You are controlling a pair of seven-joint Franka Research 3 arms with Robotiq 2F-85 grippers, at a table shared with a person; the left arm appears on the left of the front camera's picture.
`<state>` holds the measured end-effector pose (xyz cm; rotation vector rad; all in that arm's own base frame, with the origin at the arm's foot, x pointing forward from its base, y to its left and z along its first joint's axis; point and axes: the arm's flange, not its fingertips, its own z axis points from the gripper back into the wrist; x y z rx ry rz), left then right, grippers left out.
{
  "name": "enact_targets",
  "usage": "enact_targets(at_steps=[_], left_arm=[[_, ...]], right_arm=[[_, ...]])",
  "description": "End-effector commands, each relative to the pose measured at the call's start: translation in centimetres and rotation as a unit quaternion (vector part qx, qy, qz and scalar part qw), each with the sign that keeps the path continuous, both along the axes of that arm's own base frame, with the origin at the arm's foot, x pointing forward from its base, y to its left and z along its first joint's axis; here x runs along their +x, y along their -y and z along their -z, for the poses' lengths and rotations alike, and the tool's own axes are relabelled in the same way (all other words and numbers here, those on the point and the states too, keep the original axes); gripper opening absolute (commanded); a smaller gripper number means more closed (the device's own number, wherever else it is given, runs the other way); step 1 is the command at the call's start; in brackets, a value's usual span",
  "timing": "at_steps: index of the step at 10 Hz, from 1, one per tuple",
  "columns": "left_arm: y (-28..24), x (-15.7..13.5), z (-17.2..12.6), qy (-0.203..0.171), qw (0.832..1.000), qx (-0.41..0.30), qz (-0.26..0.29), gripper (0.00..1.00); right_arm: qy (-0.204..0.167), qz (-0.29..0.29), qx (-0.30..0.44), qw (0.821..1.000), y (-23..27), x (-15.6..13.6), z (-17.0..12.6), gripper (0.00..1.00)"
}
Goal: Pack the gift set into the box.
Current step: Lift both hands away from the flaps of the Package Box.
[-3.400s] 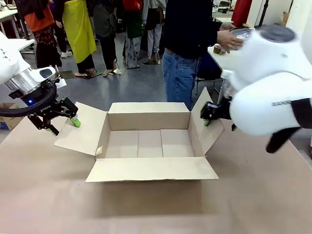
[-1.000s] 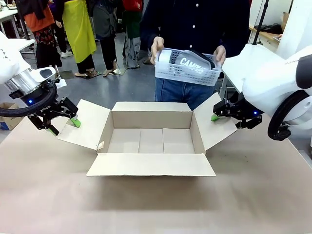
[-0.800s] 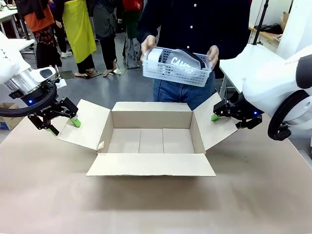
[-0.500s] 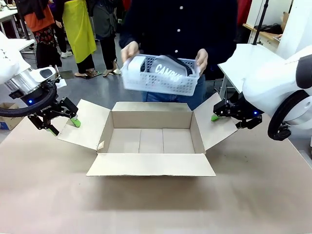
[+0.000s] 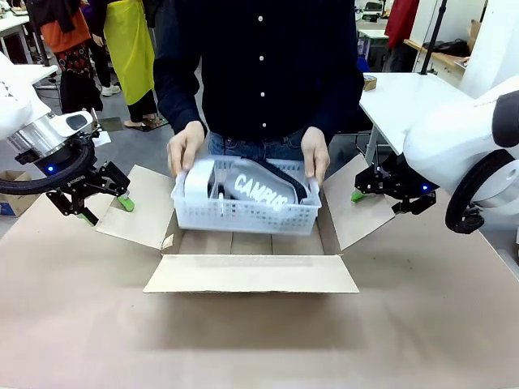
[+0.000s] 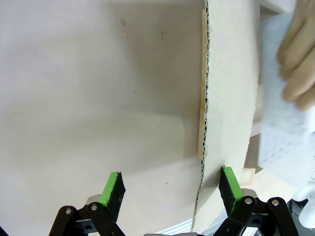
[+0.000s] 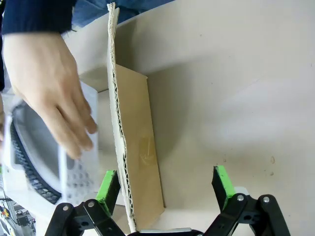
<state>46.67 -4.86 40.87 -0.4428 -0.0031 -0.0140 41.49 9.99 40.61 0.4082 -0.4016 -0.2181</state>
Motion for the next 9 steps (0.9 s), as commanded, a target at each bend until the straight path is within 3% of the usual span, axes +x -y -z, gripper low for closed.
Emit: enact_targets(at_steps=[1,9], left_arm=[[-0.01,-0.22,-0.16,0.001,1.000,0.007,-0.005,1.00],[-0.01,-0.22,-0.16,0.001,1.000,0.007,-0.005,1.00]], right_arm=[[0.000,0.002,0.004,1.000,0.01,-0.13,0.02,1.00],[0.000,0.002,0.004,1.000,0.01,-0.13,0.02,1.00]])
